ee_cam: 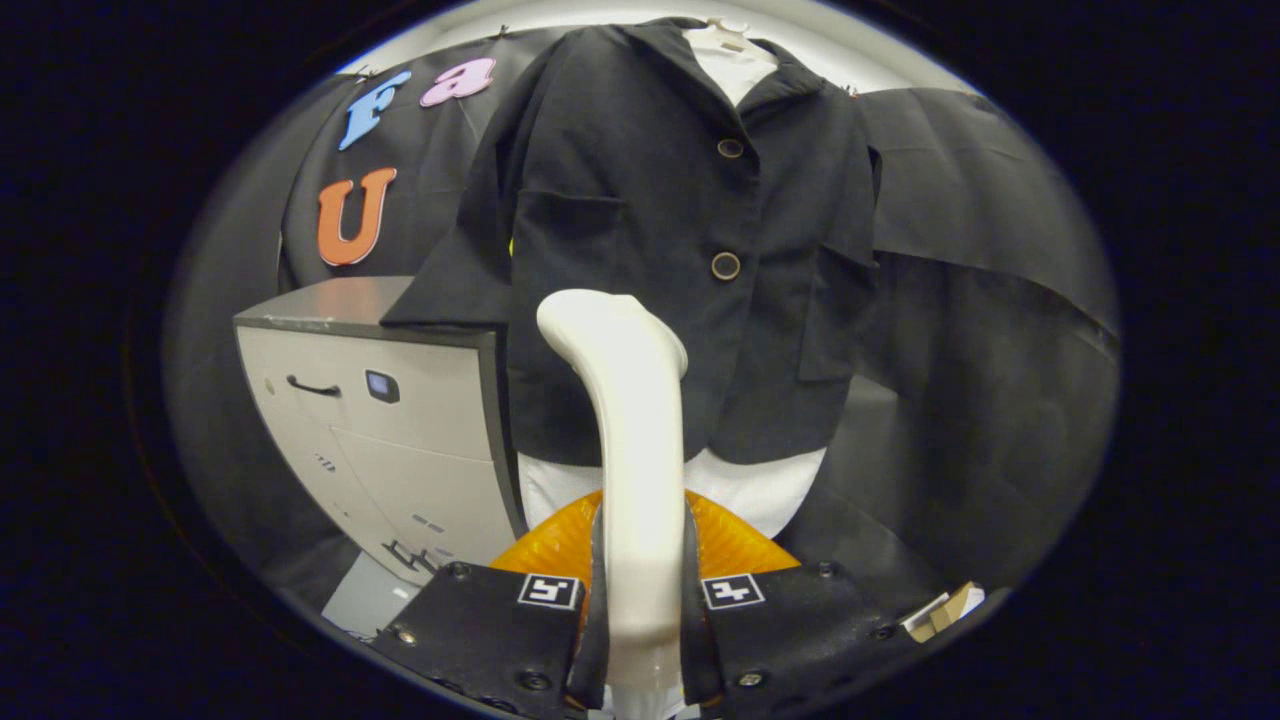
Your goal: Iron the clothes twice with a garment steamer, once on the left side and once on the right side.
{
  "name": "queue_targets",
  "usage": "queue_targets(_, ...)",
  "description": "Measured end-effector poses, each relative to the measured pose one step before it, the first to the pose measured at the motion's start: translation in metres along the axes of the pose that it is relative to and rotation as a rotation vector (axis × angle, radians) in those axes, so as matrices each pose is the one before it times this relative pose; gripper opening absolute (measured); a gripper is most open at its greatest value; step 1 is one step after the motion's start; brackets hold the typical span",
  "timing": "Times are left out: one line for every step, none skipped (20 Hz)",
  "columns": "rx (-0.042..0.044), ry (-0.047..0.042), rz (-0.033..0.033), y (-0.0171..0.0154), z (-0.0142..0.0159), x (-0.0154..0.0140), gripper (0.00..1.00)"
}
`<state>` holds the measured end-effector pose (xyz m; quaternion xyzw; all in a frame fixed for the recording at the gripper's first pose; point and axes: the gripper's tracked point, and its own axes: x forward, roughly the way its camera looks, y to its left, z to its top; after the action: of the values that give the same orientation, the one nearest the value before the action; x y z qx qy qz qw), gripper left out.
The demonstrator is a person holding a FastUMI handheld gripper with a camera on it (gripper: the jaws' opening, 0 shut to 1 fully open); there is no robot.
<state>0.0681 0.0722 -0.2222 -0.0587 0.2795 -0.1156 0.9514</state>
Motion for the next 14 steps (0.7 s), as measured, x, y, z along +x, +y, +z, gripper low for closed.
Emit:
queue_targets(-0.00765, 0.01776, -0.00472, 0.00006, -0.0082, 0.00068, 0.32)
queue_targets(-0.0072, 0.01756, -0.00199, 0.00114, -0.00813, -0.00016, 0.32)
queue_targets(-0.00903, 0.01833, -0.00225, 0.00088, -0.00843, 0.00041, 0.32)
queue_targets(-0.01207, 0.02172, -0.00261, 0.00062, -0.00947, 0.00044, 0.31)
queue_targets(-0.00583, 0.02, -0.0024, -0.00008, -0.00831, -0.00009, 0.32)
queue_targets(-0.00158, 0.02034, -0.0007, 0.00097, -0.00945, 0.00089, 0.31)
queue_targets(-0.00093, 0.01976, 0.00271, -0.00038, -0.00826, 0.00027, 0.31)
queue_targets(0.00037, 0.01872, 0.00641, -0.00046, -0.0077, -0.00099, 0.31)
queue_targets(0.00082, 0.01295, 0.00918, 0.00049, -0.00531, 0.00026, 0.31)
queue_targets(-0.00073, 0.00797, 0.00656, -0.00054, -0.00347, 0.0001, 0.31)
queue_targets(-0.00425, 0.00505, 0.00426, -0.0004, -0.00201, 0.00097, 0.31)
queue_targets(-0.00337, 0.00447, 0.00591, 0.0, -0.00157, 0.00075, 0.31)
queue_targets(-0.00174, 0.00823, 0.00861, 0.00007, -0.00044, -0.0009, 0.31)
queue_targets(0.0105, 0.00733, 0.01591, -0.0001, 0.00138, -0.00365, 0.31)
